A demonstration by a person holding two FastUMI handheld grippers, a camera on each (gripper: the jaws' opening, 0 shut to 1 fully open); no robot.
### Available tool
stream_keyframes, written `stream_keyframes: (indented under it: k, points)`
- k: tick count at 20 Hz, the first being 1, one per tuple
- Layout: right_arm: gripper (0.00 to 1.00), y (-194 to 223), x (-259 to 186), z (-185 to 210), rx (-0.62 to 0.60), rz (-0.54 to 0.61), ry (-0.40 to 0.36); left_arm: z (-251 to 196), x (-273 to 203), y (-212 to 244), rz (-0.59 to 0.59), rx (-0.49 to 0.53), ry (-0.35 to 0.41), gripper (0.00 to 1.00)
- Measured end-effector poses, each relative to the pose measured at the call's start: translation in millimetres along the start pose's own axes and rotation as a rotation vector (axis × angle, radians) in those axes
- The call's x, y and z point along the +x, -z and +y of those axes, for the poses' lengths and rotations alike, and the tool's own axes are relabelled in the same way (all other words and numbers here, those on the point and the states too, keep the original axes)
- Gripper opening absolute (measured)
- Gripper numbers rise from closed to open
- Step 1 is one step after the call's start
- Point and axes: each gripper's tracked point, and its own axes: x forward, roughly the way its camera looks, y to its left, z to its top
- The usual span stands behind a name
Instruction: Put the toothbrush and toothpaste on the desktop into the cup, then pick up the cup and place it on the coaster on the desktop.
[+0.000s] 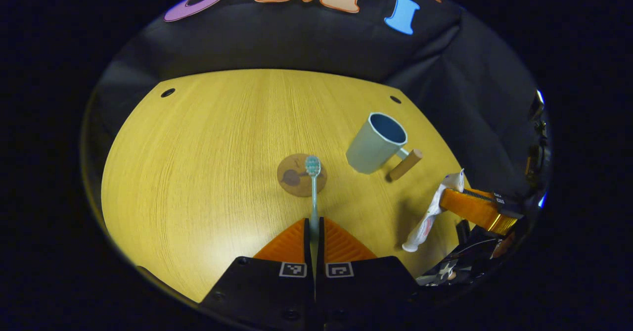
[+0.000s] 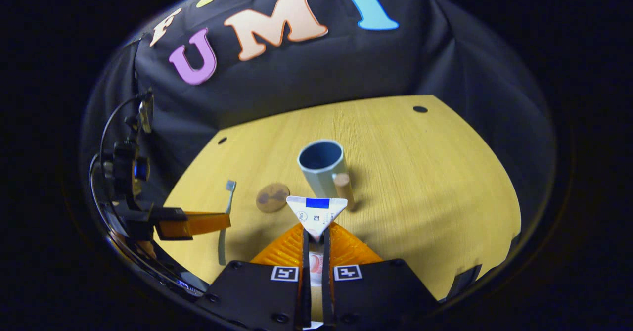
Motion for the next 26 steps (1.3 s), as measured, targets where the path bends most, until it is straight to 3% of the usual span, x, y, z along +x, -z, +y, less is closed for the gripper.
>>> stream_keyframes:
  k: [4, 7, 11, 19, 26]
  points:
    - [0.12, -53, -5, 12, 0.061, -0.120, -0.034, 11, -14, -27, -0.106, -0.026, 0.000, 0.00]
    - [0.12, -105, 4, 28, 0.127, -0.263, -0.106, 21, -17, -47, -0.188, -0.051, -0.008, 0.00]
    - [0.11, -139, 29, 13, 0.138, -0.367, -0.074, 18, -18, -70, -0.292, -0.095, 0.023, 0.00]
    - [0.11, -133, 76, 5, 0.028, -0.399, 0.023, 8, -12, -123, -0.439, -0.042, 0.082, 0.00]
    - [0.11, -107, 90, -7, 0.063, -0.368, 0.069, -50, 0, -192, -0.615, -0.080, 0.243, 0.00]
